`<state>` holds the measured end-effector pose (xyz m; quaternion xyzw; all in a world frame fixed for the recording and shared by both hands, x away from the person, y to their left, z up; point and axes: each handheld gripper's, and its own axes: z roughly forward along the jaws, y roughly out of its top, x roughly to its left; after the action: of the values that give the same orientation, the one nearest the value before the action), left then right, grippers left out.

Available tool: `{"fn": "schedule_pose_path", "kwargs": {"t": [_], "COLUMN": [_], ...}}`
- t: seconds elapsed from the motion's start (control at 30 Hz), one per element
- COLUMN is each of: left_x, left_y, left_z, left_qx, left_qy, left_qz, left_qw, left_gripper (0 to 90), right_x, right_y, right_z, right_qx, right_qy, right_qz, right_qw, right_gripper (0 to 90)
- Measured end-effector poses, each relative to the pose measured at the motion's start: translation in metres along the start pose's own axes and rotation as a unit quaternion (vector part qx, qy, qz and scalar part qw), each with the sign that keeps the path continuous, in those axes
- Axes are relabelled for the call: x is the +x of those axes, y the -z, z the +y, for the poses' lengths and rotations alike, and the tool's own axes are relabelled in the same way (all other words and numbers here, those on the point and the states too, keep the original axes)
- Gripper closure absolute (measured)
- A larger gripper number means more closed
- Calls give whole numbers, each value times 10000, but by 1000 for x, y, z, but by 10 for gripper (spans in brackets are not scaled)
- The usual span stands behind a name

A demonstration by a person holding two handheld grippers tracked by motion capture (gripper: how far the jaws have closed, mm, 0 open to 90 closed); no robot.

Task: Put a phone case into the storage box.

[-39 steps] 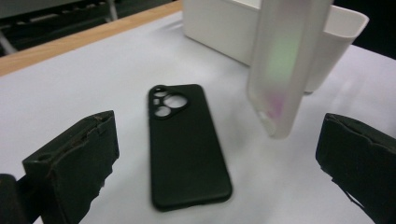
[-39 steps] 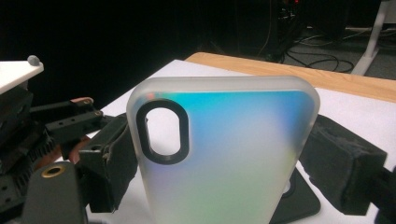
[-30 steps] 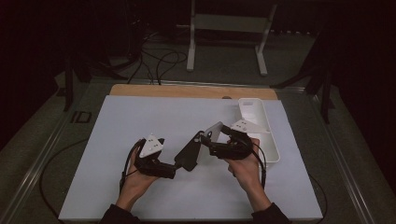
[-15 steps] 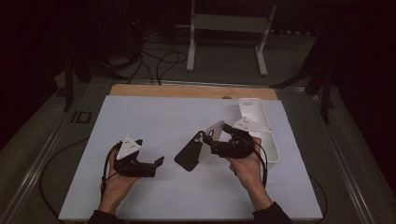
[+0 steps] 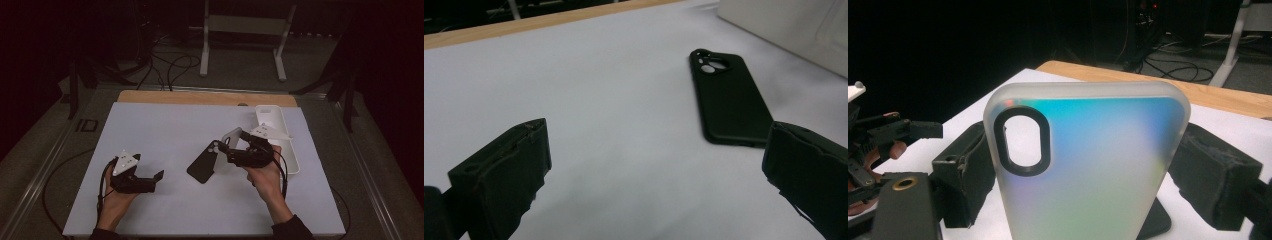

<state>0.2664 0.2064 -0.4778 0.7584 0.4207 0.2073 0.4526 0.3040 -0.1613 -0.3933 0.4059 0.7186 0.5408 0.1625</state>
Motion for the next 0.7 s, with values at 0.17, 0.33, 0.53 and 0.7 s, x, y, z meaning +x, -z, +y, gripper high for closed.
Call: {"fn": "schedule_pose_path", "kwargs": {"t": [0.17,0.33,0.53,0.7], "left_x": [4,7,10,11], "left_y": [3,5,8,12], "left_z": [-5,-9,-14,-18], "left_qx": [-10,-48,-22,-43], "left_qy": [21,-30,-53,-72], "left_qz": [55,101,125,107], "left_qw": [10000,9999,9999,9999], "left_gripper": [0,0,0,0], "right_x": [-1,-3,-8,-12], "right_y": [1,1,4,5], "right_z": [2,4,9,12], "right_qx": [-10,-23,-63,-91], "right_qy": [-17,-30,-10,-20], "right_qz": [-15,-29,-102,-154], "right_qw": [10000,10000,9999,9998], "right_gripper": [171,172,172,171]}}
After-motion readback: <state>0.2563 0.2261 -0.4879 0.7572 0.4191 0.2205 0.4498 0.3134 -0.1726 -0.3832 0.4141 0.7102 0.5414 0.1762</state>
